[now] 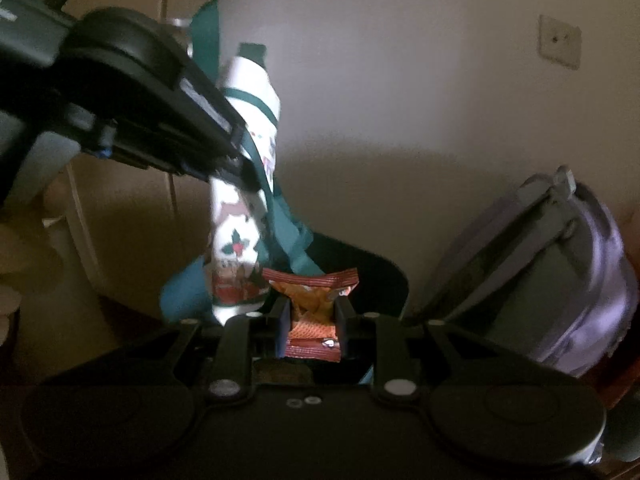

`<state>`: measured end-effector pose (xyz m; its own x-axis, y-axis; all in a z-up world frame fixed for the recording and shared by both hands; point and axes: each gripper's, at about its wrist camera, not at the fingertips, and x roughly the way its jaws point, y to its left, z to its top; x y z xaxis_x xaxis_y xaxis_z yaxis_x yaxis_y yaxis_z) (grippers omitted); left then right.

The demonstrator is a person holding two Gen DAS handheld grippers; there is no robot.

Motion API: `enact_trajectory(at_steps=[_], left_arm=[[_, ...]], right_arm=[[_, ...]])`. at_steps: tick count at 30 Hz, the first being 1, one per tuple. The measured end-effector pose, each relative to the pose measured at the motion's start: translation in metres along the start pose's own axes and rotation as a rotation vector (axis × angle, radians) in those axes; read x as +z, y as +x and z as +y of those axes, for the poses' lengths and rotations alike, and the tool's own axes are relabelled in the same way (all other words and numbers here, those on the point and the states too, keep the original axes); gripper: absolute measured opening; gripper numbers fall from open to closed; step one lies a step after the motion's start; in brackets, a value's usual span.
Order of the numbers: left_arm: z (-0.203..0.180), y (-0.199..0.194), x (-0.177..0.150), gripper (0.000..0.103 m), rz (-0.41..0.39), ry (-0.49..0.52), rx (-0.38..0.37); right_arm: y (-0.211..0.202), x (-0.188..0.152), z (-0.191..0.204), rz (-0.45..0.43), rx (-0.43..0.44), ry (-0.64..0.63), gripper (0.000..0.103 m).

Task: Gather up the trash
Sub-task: 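Lower the tote bag into the teal bin with the left tool while the right tool drops the wrapper in, then withdraw both tools from the bin and lower them toward the floor trash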

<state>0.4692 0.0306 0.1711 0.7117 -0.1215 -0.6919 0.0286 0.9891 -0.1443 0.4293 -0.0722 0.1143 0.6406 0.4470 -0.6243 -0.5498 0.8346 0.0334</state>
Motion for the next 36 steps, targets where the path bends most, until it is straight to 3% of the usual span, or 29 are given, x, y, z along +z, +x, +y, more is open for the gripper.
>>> enact_trajectory(at_steps=[7, 11, 16, 20, 26, 36], left_arm=[[-0.002, 0.071, -0.022, 0.009, 0.153, 0.089, 0.101], [-0.001, 0.103, -0.033, 0.009, 0.263, 0.141, 0.108], [0.002, 0.129, -0.046, 0.01, 0.34, 0.174, 0.147], [0.005, 0.137, -0.046, 0.011, 0.361, 0.174, 0.143], [0.012, 0.137, -0.041, 0.028, 0.362, 0.16, 0.156], [0.006, 0.093, -0.038, 0.03, 0.293, 0.124, 0.114]], right_arm=[[0.048, -0.008, 0.0, 0.093, 0.034, -0.064, 0.022], [0.066, -0.013, -0.002, 0.141, 0.05, -0.079, 0.022], [0.079, -0.022, -0.002, 0.182, 0.052, -0.092, 0.022], [0.081, -0.024, 0.001, 0.191, 0.051, -0.11, 0.024], [0.077, -0.02, 0.005, 0.19, 0.039, -0.132, 0.028], [0.039, -0.02, 0.0, 0.152, 0.049, -0.104, 0.034]])
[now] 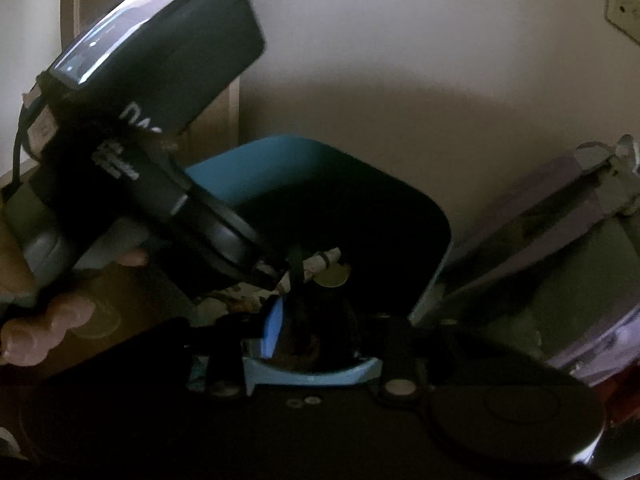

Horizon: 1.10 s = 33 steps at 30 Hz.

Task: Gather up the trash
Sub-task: 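Withdraw both tools from the bin and lower them toward the floor trash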

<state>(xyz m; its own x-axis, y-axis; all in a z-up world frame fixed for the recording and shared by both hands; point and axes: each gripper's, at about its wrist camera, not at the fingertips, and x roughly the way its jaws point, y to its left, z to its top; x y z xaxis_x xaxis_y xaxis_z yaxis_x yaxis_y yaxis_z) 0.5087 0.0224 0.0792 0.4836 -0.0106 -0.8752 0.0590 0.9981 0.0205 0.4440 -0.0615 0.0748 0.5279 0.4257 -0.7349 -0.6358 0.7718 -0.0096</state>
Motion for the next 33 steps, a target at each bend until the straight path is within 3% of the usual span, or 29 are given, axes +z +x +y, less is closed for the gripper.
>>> enact_trajectory(at_steps=[2, 4, 6, 7, 16, 22, 31, 33], left_arm=[[-0.001, -0.018, -0.007, 0.03, -0.021, -0.015, -0.02], [-0.002, -0.037, -0.014, 0.04, -0.047, -0.021, -0.031], [-0.003, -0.057, -0.025, 0.074, -0.091, -0.018, -0.021], [-0.002, -0.067, -0.032, 0.076, -0.117, -0.015, -0.015], [-0.01, -0.139, -0.087, 0.076, -0.196, 0.022, -0.017], [-0.017, -0.177, -0.131, 0.08, -0.227, 0.039, -0.017], [-0.021, -0.183, -0.208, 0.086, -0.225, 0.039, -0.042], [-0.02, -0.174, -0.225, 0.093, -0.203, 0.03, -0.06]], right_arm=[[-0.015, -0.003, -0.001, -0.02, 0.004, 0.01, 0.036], [-0.032, -0.006, -0.001, -0.038, 0.01, 0.024, 0.036], [-0.048, -0.013, 0.0, -0.052, 0.016, 0.039, 0.037], [-0.057, -0.017, 0.002, -0.059, 0.018, 0.043, 0.037], [-0.122, -0.047, 0.017, -0.107, 0.023, 0.063, 0.042], [-0.159, -0.077, 0.03, -0.134, 0.044, 0.084, 0.055], [-0.179, -0.142, 0.038, -0.128, 0.09, 0.16, 0.077], [-0.177, -0.158, 0.039, -0.114, 0.106, 0.18, 0.082]])
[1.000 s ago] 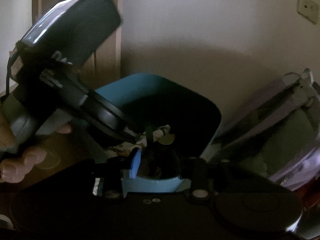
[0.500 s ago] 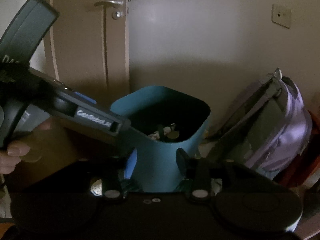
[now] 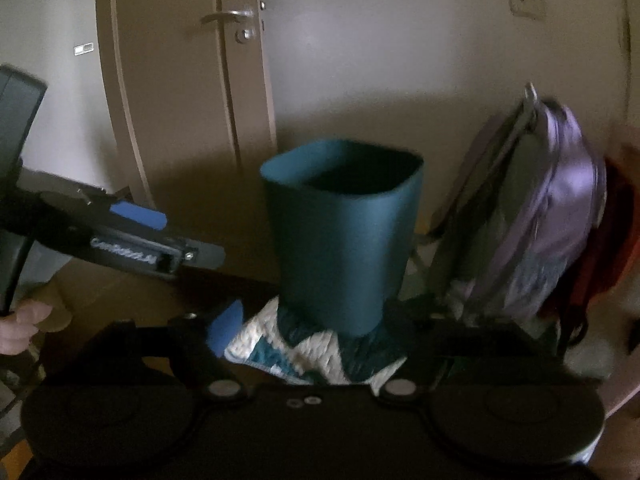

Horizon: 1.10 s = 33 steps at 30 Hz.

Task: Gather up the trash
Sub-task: 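Withdraw both tools from the bin and lower them toward the floor trash, then grasp the white cloth with the left tool while the right tool grasps the orange foam net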

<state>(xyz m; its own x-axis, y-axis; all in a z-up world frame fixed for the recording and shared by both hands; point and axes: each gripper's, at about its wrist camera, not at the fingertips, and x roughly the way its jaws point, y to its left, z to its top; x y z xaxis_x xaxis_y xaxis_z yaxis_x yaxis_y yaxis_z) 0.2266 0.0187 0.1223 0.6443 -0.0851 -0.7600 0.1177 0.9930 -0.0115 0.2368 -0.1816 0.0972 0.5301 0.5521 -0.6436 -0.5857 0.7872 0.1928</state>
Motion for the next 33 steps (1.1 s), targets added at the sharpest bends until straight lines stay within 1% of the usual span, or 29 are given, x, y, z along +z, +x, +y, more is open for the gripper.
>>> enact_trajectory(at_steps=[2, 5, 6, 8, 12, 16, 18, 20, 25, 27, 29, 33], left_arm=[[0.002, 0.008, -0.019, 0.096, 0.024, -0.025, -0.019], [0.005, 0.024, -0.043, 0.096, 0.057, -0.049, -0.032], [0.006, 0.032, -0.049, 0.099, 0.071, -0.056, -0.033], [0.008, 0.049, -0.064, 0.101, 0.101, -0.083, -0.045], [0.012, 0.094, -0.093, 0.101, 0.183, -0.126, -0.053], [0.011, 0.146, -0.119, 0.101, 0.291, -0.165, -0.034], [0.01, 0.169, -0.129, 0.101, 0.341, -0.191, -0.028], [0.012, 0.197, -0.141, 0.101, 0.403, -0.239, -0.019], [0.013, 0.27, -0.174, 0.101, 0.556, -0.337, 0.005], [0.01, 0.295, -0.188, 0.101, 0.603, -0.351, 0.031], [0.007, 0.323, -0.204, 0.101, 0.657, -0.363, 0.042], [0.003, 0.374, -0.233, 0.101, 0.75, -0.377, 0.072]], right_arm=[[0.003, -0.018, -0.003, 0.013, 0.005, 0.018, 0.085], [0.012, -0.042, -0.01, 0.034, 0.012, 0.058, 0.091], [0.016, -0.05, -0.013, 0.041, 0.018, 0.074, 0.093], [0.025, -0.069, -0.019, 0.053, 0.013, 0.091, 0.096], [0.049, -0.106, -0.029, 0.099, -0.005, 0.101, 0.099], [0.088, -0.139, -0.047, 0.191, -0.047, 0.109, 0.1], [0.108, -0.154, -0.057, 0.237, -0.059, 0.135, 0.1], [0.13, -0.171, -0.069, 0.28, -0.077, 0.171, 0.1], [0.184, -0.21, -0.099, 0.365, -0.152, 0.264, 0.099], [0.204, -0.226, -0.11, 0.398, -0.167, 0.309, 0.099], [0.225, -0.242, -0.121, 0.428, -0.19, 0.343, 0.098], [0.266, -0.271, -0.138, 0.491, -0.214, 0.377, 0.097]])
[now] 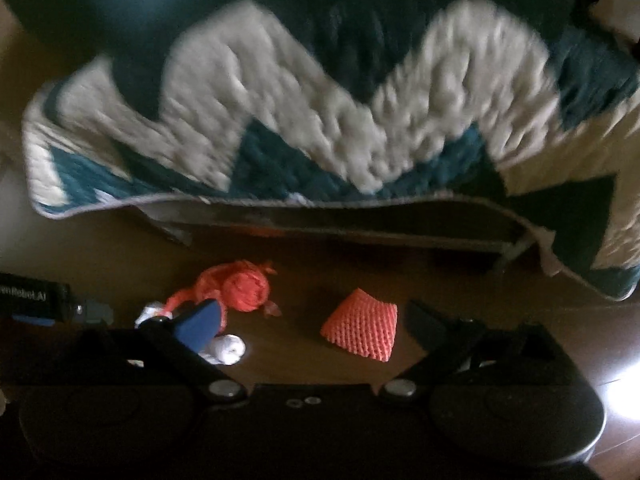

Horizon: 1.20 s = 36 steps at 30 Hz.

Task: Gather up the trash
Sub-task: 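Grasp the white cloth with the left tool while the right tool grasps the orange foam net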

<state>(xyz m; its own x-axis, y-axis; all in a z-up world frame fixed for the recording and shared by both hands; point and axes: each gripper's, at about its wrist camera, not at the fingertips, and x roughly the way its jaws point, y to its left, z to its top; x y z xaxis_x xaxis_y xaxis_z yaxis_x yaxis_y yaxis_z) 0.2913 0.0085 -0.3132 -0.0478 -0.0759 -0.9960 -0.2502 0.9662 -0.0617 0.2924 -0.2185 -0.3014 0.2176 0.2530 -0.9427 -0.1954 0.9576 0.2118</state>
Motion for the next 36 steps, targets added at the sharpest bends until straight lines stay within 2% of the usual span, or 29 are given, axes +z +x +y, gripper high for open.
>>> enact_trajectory(at_steps=[5, 11, 15, 25, 26, 31, 33, 35, 36], left_arm=[[-0.002, 0.06, 0.012, 0.101, 0.083, -0.024, 0.052], [-0.005, 0.126, 0.021, 0.101, 0.16, -0.038, 0.054], [-0.005, 0.164, 0.021, 0.101, 0.212, -0.037, 0.058], [-0.013, 0.226, 0.018, 0.1, 0.261, 0.002, 0.07], [-0.014, 0.229, 0.018, 0.098, 0.262, 0.0, 0.071], [-0.014, 0.243, 0.02, 0.077, 0.281, -0.011, 0.064], [-0.014, 0.246, 0.019, 0.059, 0.29, -0.01, 0.064], [-0.013, 0.248, 0.019, 0.055, 0.298, -0.019, 0.073], [-0.012, 0.248, 0.019, 0.049, 0.297, -0.026, 0.07]], right_arm=[[0.06, -0.003, -0.019, 0.107, 0.003, 0.085, 0.097], [0.121, -0.009, -0.044, 0.195, -0.004, 0.176, 0.094], [0.157, -0.011, -0.054, 0.229, -0.018, 0.206, 0.094], [0.216, -0.019, -0.065, 0.26, -0.021, 0.269, 0.091], [0.219, -0.02, -0.066, 0.263, -0.024, 0.269, 0.091], [0.233, -0.023, -0.069, 0.275, -0.042, 0.271, 0.083], [0.236, -0.023, -0.068, 0.275, -0.055, 0.259, 0.078], [0.238, -0.023, -0.066, 0.279, -0.066, 0.248, 0.072], [0.239, -0.023, -0.065, 0.282, -0.072, 0.241, 0.068]])
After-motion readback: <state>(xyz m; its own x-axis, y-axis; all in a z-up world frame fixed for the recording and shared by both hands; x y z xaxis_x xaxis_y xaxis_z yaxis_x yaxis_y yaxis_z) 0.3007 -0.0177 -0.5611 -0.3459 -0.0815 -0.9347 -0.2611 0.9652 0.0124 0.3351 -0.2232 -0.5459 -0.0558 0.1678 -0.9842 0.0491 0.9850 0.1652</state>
